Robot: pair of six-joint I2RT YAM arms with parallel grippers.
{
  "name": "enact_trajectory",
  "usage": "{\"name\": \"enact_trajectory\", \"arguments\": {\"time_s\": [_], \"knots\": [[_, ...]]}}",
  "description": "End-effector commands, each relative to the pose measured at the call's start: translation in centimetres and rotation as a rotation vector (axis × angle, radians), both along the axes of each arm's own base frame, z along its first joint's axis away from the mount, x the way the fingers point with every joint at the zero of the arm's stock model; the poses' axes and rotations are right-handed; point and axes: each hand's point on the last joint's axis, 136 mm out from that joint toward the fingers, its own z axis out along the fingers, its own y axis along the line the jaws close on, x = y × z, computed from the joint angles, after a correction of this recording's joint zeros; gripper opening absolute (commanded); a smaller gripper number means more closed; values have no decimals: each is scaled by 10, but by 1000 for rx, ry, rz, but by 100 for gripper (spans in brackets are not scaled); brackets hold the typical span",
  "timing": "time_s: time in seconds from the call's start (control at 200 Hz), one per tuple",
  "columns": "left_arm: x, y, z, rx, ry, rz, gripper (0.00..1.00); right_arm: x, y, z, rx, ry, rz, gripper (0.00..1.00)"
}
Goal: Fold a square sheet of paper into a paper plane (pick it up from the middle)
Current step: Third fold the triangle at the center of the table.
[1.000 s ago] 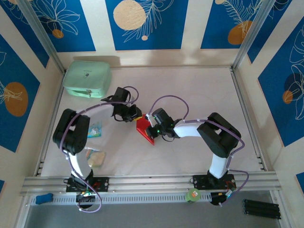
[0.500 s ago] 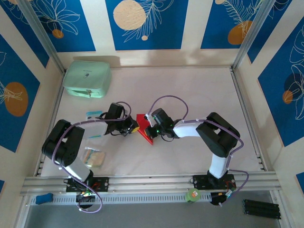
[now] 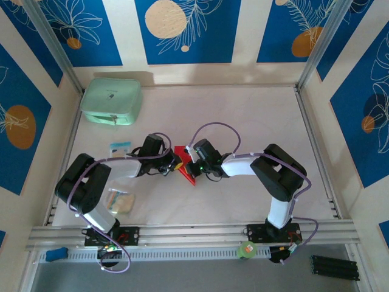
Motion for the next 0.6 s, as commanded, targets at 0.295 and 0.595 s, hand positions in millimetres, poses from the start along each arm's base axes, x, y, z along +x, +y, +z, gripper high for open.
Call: {"name": "enact_trajectory", "arguments": {"time_s": [0.295, 0.595], "knots": [[2, -3, -15, 25, 19, 21, 6, -9, -6, -21, -61, 55, -4, 0], [0, -3, -24, 31, 30, 12, 6, -10, -8, -23, -68, 56, -4, 0]]}}
